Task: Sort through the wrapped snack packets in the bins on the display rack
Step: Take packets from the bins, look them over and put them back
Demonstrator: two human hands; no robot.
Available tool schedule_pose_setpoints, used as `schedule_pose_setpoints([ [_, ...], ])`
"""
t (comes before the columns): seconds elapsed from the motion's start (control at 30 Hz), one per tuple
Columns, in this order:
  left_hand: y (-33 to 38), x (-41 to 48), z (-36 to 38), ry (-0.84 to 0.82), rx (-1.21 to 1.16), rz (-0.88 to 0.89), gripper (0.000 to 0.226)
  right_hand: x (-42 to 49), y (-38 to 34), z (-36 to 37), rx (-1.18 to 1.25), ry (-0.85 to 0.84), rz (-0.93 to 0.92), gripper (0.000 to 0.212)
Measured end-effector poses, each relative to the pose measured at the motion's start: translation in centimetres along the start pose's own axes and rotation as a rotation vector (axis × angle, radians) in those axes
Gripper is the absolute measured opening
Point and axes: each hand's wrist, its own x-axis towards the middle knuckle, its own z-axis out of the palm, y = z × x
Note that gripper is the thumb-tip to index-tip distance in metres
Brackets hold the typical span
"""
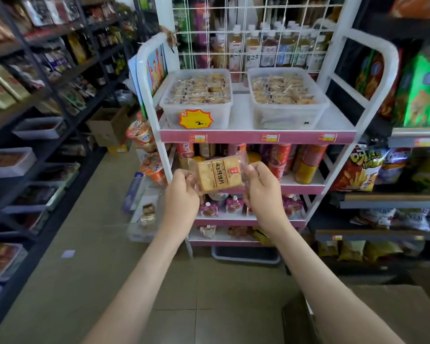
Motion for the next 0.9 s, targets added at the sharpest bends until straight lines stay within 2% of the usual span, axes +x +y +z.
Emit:
schedule_pose_setpoints([
  [0.07,-0.6,0.5,-0.8,-0.043,-0.034,-0.014,0.022,-0.2,-0.4,0.4,0.032,0.016,0.02,0.029],
  [0.17,-0.5,0.6,-2.2,-0.082,0.046,0.037,0.006,-0.2,-1.3,0.4,-0.148,0.05,-0.113,0.025],
  [0.27,0.7,-0.2,-3.5,-0.022,0.091,0.134,0.028,-0.2,-2.4,1.0,-0.235,0.031,-0.306,0.02],
  [0.3,1.2,-0.5,-3.7,-0.059,0.049,0.152,0.033,-0.4,-2.7,1.5,-0.273,0.038,-0.387,0.019],
  [0.4,2.4,-1.1,-3.5,-0.342,-0.439,-0.013,0.06,-0.9,-3.3,3.5,-0.335,0.036,-0.626,0.013],
  [0.47,2.6,-1.2,-3.3,-0.36,-0.654,-0.075,0.068,-1.7,-3.7,4.4,-0.295,-0.062,-0.72,0.011],
  [0.53,2.6,-1.4,-3.4,-0.313,-0.763,-0.083,0.064,-2.4,-3.9,4.5,-0.262,-0.171,-0.766,0.02],
  [0.6,2.1,-1.4,-3.6,-0.28,-0.858,-0.105,0.057,-2.9,-4.1,4.0,-0.201,-0.22,-0.731,0.023],
  [0.67,1.6,-1.3,-3.9,-0.257,-0.909,-0.125,0.046,-3.1,-4.3,3.3,-0.071,-0.201,-0.633,0.024],
  [0.77,1.1,-1.1,-4.3,-0.263,-0.954,-0.169,0.032,-2.7,-4.8,2.4,0.058,-0.014,-0.418,0.025],
  [0.83,0.8,-1.0,-4.7,-0.328,-1.039,-0.18,0.037,-2.2,-5.0,1.7,0.004,0.038,-0.279,0.026],
  [0.9,0.6,-1.1,-5.1,-0.382,-1.1,-0.182,0.045,-2.0,-5.2,1.1,-0.027,-0.038,-0.166,0.023],
])
